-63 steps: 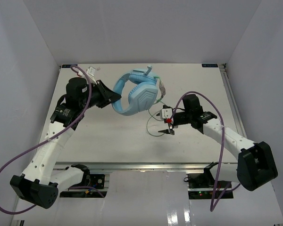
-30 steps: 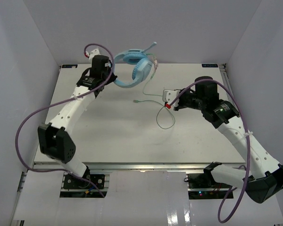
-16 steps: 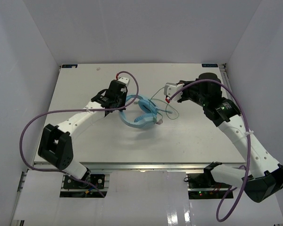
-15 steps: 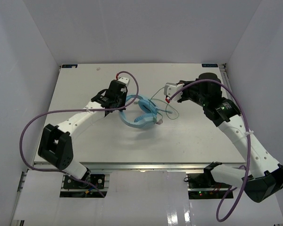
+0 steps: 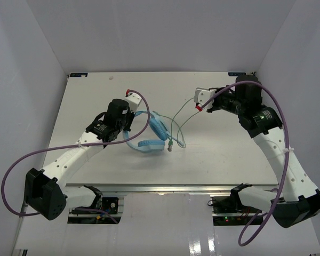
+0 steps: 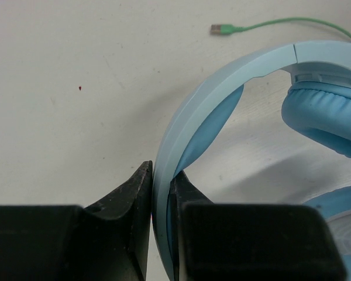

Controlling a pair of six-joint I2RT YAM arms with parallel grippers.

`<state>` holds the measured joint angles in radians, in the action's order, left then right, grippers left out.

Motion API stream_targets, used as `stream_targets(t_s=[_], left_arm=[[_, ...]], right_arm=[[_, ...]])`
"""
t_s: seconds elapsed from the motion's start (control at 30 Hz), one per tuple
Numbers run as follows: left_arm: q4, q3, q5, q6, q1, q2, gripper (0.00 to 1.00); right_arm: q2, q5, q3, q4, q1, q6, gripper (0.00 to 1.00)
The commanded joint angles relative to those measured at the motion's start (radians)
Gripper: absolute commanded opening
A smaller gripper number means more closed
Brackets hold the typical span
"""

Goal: Wrap the headphones

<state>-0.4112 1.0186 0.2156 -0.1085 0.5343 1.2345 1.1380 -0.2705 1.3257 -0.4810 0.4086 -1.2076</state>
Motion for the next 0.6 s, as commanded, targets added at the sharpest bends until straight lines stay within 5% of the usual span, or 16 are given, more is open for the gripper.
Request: stream_targets(t_s=[0.0,0.1,0.27,0.43,0.57], left_arm=[[0.043,0.0,0.132,-0.039,-0.001,-0.051,0.0],[0.029,0.028,0.189,-0.044,-0.001,-0.022,0.0],[0.025,0.017,0.231,-0.099,-0.001,-0.004,0.0],[0.037,-0.01,0.337,-0.125,-0.001,-0.001,0.0],[0.031,-0.008,0.285,-0.132,-0.001,-0.004,0.0]], right_arm=[[-0.002,-0.359,0.155,-0.227,-0.011,0.001,0.1],[-0.007,-0.403,0.154,-0.253,-0.01,0.017,0.09],[-0.029,-0.182,0.104,-0.197,-0.01,-0.014,0.09],[-0.053,-0.16,0.097,-0.205,-0.01,-0.033,0.09],[-0.066,-0.091,0.055,-0.115,-0.01,-0.02,0.09]])
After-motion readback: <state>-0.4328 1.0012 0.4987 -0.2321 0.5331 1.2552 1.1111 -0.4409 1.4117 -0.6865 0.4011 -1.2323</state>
